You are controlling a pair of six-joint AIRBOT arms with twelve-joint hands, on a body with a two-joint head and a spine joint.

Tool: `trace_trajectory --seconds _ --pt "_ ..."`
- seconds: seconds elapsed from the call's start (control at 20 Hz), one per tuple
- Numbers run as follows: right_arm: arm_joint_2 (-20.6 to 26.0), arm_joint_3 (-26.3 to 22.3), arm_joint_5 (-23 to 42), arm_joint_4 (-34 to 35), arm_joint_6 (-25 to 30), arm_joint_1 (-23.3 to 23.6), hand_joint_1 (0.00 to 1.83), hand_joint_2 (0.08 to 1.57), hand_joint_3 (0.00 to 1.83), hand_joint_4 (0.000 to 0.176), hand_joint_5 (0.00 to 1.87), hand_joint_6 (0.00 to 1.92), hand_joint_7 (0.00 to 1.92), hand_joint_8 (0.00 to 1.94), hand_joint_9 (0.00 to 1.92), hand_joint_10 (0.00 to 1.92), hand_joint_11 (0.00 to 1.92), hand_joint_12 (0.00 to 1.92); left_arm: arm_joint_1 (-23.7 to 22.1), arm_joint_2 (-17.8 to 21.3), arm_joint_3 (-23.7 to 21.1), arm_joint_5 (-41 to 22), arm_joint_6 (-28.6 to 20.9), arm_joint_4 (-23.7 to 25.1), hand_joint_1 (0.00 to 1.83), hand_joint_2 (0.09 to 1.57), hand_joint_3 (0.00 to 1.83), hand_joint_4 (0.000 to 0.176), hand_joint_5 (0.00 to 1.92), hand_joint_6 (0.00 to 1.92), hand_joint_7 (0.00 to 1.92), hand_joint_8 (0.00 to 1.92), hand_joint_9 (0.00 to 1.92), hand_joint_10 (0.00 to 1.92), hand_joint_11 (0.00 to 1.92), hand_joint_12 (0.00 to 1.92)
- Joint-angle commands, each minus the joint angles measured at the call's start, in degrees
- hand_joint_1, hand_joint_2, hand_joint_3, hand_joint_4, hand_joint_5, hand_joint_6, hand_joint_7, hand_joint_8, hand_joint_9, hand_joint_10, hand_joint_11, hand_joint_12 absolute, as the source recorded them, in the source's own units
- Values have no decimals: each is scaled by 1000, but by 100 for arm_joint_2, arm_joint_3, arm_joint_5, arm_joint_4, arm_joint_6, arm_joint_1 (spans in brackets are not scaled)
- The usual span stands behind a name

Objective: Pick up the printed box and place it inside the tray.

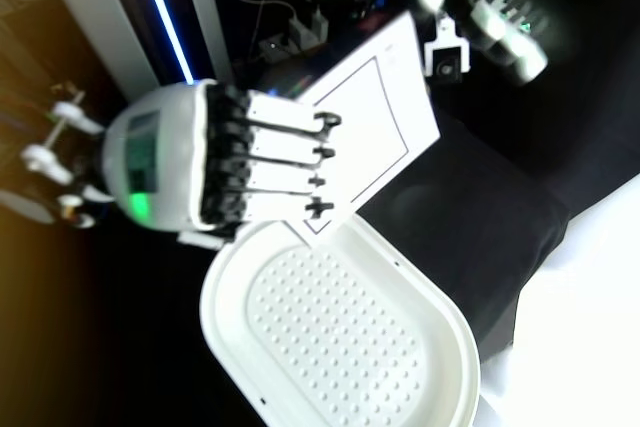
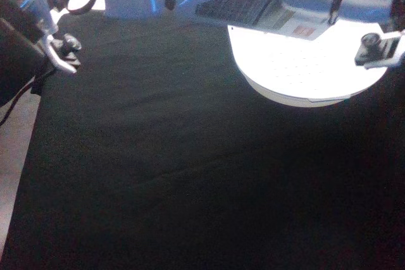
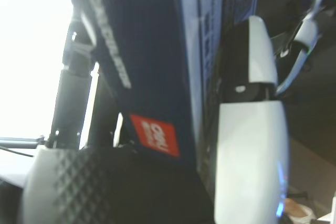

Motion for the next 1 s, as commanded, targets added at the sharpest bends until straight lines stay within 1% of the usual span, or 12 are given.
trace_trajectory --seconds 0.0,0.05,0.1,0.3,0.35,0.5,0.55,0.6,0.7,0.75,0.8,0.95 --pt "87 49 525 23 12 156 1180 1070 0 0 1074 829 1277 812 1300 1382 1179 1786 -1 106 -18 -752 -18 -160 61 937 14 114 0 0 0 0 0 0 0 0" --pt "146 64 326 -93 -63 296 1264 1065 1 0 1032 749 1194 889 1213 1349 1080 1755 71 173 -45 -829 -23 -210 61 941 14 114 0 0 0 0 0 0 0 0" --pt "230 65 75 -204 -267 465 1284 1066 0 0 1004 748 1186 889 1231 1186 1075 1603 201 242 -87 -968 -24 -317 54 979 24 172 0 0 0 0 0 0 0 0" --pt "366 108 -524 -473 -571 815 1293 1035 0 0 1062 687 1280 681 1266 988 1036 1578 477 357 -174 -1254 -23 -468 5 975 13 167 0 0 0 0 0 0 0 0" --pt "365 155 -660 -518 -571 874 1300 1017 0 0 1148 508 1291 694 1298 1006 1082 1608 551 393 -209 -1344 -23 -513 0 962 6 85 0 0 0 0 0 0 0 0" --pt "327 326 -965 -538 -680 957 1212 1036 0 0 1151 652 1204 891 1221 1231 1067 1675 676 467 -300 -1559 -23 -551 50 970 8 84 0 0 0 0 0 0 0 0" --pt "323 372 -1150 -598 -743 1045 1183 1060 2 0 1091 794 1163 1290 1313 1619 1266 1865 718 501 -332 -1610 -23 -557 88 956 0 110 0 0 0 0 0 0 0 0" --pt "322 385 -1402 -712 -876 1211 1183 1060 2 0 1091 794 1163 1290 1313 1619 1266 1865 741 524 -355 -1651 -22 -557 88 956 0 110 0 0 0 0 0 0 0 0" --pt "323 378 -1914 -933 -1249 1549 1266 1112 1 0 970 727 1037 1182 1201 1322 1161 1652 821 583 -410 -1780 -22 -598 223 926 0 76 0 0 0 0 0 0 0 0" --pt "323 374 -2105 -988 -1421 1665 1269 1106 0 0 975 732 1056 1141 1199 1204 1128 1548 862 598 -430 -1827 -22 -618 238 904 0 105 0 0 0 0 0 0 0 0" --pt "323 373 -2226 -994 -1563 1713 1271 1102 0 0 994 704 1056 1140 1197 1138 1111 1453 875 597 -436 -1839 -22 -621 192 908 0 158 0 0 0 0 0 0 0 0" --pt "323 407 -2396 -993 -1662 1717 1276 1074 1 0 1011 761 1138 942 1061 844 847 1279 896 595 -445 -1842 -21 -630 194 963 11 176 2 0 0 0 0 0 0 0"
